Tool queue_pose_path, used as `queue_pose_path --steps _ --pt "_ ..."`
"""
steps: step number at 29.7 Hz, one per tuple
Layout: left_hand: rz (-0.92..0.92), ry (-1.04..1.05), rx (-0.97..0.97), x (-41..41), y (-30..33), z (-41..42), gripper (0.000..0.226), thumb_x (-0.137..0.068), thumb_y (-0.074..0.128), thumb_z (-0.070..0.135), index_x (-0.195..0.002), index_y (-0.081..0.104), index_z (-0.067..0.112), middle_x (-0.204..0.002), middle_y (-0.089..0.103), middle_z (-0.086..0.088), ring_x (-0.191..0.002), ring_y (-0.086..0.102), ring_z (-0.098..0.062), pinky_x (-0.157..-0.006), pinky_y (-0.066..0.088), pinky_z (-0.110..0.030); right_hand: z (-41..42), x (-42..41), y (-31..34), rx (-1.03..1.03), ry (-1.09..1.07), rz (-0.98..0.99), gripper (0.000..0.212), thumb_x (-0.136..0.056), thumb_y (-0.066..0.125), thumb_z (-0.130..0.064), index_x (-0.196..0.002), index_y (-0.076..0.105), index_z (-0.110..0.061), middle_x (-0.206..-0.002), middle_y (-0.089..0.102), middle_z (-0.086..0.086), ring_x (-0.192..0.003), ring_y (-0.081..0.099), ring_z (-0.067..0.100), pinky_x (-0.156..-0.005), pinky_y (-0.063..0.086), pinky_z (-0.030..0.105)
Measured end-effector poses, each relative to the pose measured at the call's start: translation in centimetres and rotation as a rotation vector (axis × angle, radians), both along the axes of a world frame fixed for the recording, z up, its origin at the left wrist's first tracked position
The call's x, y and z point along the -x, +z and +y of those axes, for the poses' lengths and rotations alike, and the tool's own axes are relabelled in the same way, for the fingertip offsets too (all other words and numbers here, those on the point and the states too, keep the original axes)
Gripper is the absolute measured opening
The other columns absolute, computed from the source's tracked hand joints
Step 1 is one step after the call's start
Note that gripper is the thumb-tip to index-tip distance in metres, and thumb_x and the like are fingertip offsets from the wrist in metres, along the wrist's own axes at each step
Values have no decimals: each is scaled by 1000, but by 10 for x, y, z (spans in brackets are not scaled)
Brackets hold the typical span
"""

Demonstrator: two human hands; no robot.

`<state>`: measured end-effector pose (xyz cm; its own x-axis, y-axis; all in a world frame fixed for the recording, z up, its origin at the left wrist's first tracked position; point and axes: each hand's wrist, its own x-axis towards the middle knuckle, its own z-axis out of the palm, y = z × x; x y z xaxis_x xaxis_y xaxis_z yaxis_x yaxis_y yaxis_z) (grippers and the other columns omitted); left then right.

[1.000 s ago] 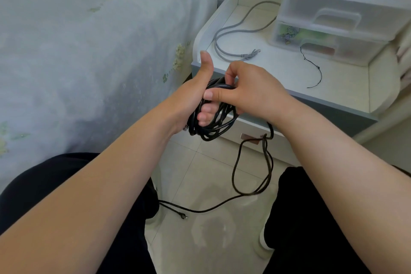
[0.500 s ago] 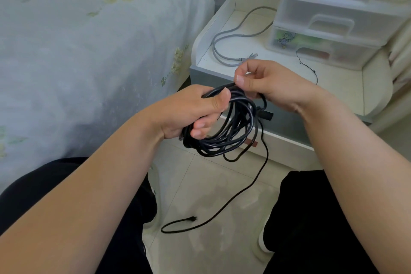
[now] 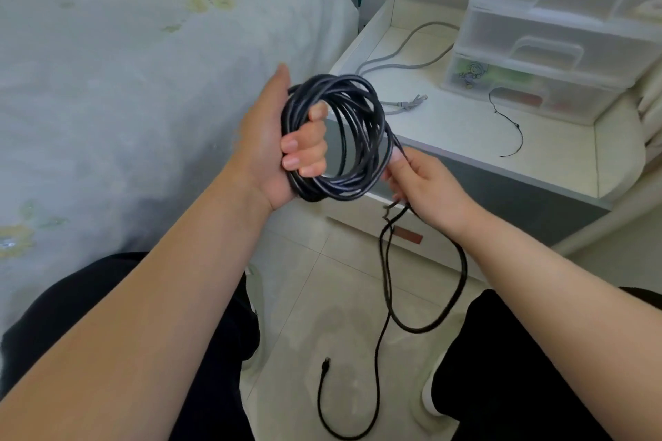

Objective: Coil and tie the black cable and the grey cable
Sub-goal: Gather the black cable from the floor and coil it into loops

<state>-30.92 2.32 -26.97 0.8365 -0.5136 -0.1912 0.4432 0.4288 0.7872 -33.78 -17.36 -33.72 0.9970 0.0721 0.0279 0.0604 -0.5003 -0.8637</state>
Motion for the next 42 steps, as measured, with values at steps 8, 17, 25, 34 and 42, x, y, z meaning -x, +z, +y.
queue_pose_path --steps 8,17,25,34,42 --pt "157 231 123 -11 7 8 40 -93 26 34 -64 45 15 -32 27 9 -25 22 -6 -32 20 -15 7 6 -8 23 -18 199 19 -97 47 -26 -92 60 -14 -78 66 -5 -78 62 15 -78 51 28" --pt "258 606 175 -16 -2 2 36 -91 30 30 -62 46 16 -39 26 8 -30 22 -10 -36 24 -14 25 16 0 -758 240 661 32 -85 60 -18 -115 53 -8 -75 65 4 -73 68 17 -75 56 25" --pt "251 862 178 -24 -3 6 34 -93 30 31 -65 43 16 -42 29 6 -34 25 -12 -41 25 -16 33 28 6 -922 462 719 50 -88 56 -17 -132 36 -8 -88 72 11 -110 61 37 -111 34 45" --pt "-167 843 -304 -20 -9 -18 50 -101 22 47 -72 45 13 -41 35 3 -36 32 -16 -42 31 -24 54 52 13 -381 612 695 52 -100 37 -7 -147 19 -20 -54 39 -7 -37 40 9 -53 57 31" --pt "-506 644 -667 -14 -21 -29 49 -101 23 44 -66 39 15 -45 39 0 -39 38 -19 -45 36 -29 31 40 50 -138 600 440 33 -96 52 -15 -129 51 -18 -52 41 13 -30 39 9 -45 38 6"
